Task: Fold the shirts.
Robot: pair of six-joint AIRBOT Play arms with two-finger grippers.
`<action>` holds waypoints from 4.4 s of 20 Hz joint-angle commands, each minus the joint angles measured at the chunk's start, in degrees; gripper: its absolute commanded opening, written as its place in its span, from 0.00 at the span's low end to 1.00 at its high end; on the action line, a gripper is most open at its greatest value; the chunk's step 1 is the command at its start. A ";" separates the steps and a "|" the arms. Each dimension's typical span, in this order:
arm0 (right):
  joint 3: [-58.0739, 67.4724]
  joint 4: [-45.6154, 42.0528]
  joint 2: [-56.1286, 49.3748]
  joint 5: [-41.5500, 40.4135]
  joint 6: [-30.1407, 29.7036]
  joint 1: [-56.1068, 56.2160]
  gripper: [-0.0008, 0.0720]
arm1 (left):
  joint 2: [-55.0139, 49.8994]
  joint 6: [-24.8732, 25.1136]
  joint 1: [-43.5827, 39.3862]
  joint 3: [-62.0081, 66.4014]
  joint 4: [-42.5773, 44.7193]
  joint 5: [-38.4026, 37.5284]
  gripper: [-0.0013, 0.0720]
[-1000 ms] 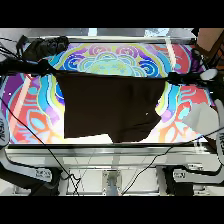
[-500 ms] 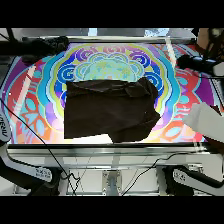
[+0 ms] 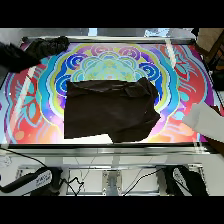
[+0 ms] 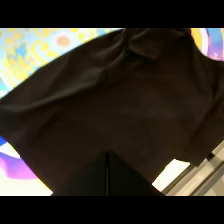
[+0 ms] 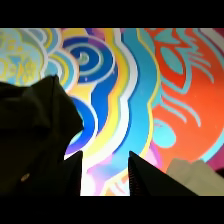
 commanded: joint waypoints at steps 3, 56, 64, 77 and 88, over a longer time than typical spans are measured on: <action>-26.47 0.59 12.24 7.82 6.49 -1.14 0.48 | 5.14 -4.48 -0.52 -19.87 6.95 -0.24 0.04; -51.17 53.64 -25.14 -36.59 -19.91 2.62 0.04 | 2.21 -10.10 9.31 -76.04 7.13 24.81 0.91; -51.17 53.62 -25.14 -35.60 -19.91 2.62 0.04 | 2.21 -7.39 9.18 -76.19 1.46 28.57 0.88; -51.17 53.62 -25.14 -35.63 -19.91 2.62 0.04 | 2.21 -4.63 8.85 -76.37 -1.18 34.32 0.47; -51.17 53.83 -25.14 -35.58 -19.93 2.62 0.04 | 1.51 -1.36 3.45 -78.40 -5.20 35.91 0.04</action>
